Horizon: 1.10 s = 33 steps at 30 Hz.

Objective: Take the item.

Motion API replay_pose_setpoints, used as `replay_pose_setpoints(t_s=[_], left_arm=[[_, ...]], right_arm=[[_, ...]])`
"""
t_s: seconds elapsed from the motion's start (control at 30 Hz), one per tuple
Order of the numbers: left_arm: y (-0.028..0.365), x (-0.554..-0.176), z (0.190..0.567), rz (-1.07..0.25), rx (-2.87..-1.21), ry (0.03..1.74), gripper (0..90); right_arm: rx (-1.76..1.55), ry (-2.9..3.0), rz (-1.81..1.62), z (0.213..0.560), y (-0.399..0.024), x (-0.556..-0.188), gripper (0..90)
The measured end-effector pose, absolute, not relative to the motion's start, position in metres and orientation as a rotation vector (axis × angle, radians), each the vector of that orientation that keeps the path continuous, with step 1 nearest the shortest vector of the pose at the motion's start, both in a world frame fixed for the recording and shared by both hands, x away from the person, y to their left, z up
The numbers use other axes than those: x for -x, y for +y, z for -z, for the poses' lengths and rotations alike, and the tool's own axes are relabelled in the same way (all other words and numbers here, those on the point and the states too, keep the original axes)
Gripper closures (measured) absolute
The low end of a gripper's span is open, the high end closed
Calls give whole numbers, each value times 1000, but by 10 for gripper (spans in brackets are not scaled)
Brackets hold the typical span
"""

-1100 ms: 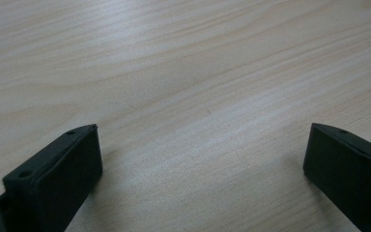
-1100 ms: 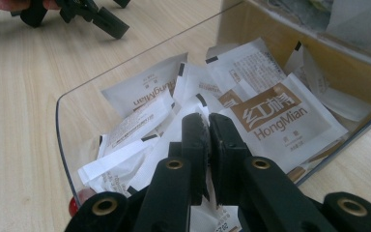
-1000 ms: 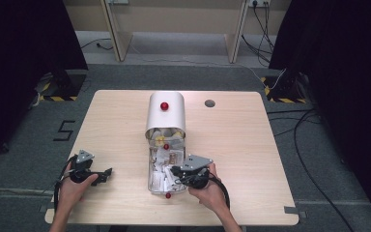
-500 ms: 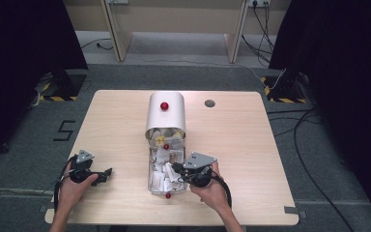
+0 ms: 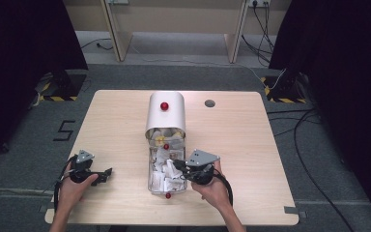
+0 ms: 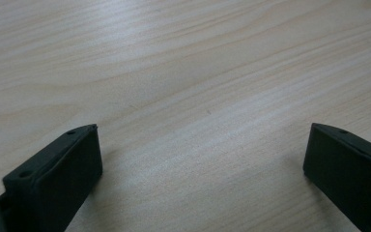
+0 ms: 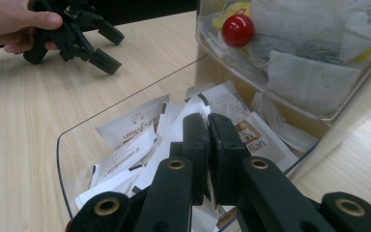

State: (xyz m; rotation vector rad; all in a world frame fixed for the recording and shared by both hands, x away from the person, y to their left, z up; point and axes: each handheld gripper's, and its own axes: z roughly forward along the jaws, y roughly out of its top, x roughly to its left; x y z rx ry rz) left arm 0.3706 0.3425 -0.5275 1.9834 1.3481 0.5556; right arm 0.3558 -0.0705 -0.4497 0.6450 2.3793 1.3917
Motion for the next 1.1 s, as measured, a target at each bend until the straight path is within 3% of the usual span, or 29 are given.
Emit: replay_pose_setpoints(t_s=[1.1], left_arm=[[343, -371, 527, -556, -1986, 1348, 0]], right_arm=[[-731, 2265, -1416, 434, -113, -360, 863]])
